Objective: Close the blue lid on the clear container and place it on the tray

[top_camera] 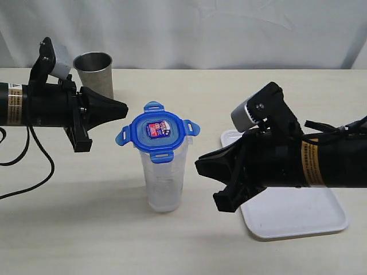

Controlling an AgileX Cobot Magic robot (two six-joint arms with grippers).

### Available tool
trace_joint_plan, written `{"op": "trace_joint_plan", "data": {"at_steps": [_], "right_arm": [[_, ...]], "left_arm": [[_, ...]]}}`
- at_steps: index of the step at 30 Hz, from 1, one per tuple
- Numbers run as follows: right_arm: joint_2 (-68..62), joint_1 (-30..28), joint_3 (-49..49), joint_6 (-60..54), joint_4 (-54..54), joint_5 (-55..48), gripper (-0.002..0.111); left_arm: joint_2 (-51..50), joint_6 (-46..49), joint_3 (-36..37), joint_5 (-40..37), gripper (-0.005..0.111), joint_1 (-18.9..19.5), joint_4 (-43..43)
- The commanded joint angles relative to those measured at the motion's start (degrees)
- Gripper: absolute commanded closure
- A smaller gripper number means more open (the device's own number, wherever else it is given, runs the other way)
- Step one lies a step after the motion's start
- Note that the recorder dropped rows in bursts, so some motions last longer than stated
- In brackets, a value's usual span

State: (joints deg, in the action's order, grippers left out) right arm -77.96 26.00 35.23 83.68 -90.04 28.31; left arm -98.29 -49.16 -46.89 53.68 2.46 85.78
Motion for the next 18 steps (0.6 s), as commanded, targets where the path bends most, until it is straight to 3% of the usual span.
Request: {"op": "trace_joint_plan", "data": {"at_steps": [1, 5, 18], "right_arm": [[-1.76, 0.13, -0.17, -3.47, 2.85, 0.17, 0.104], [-2.92, 0.13, -0.17, -3.57, 2.85, 0.17, 0.104], [-2.9, 0.13, -0.17, -5.13, 4.31, 0.17, 0.104]], "left_arm": [[-0.12, 0.83, 0.06, 0.97, 0.107, -1.11, -2.07], [-0.12, 2.86, 0.06, -2.62, 0.107, -2.9, -4.22], [-0.12, 1.29, 0.06, -2.2, 0.107, -4.53, -3.53]]}}
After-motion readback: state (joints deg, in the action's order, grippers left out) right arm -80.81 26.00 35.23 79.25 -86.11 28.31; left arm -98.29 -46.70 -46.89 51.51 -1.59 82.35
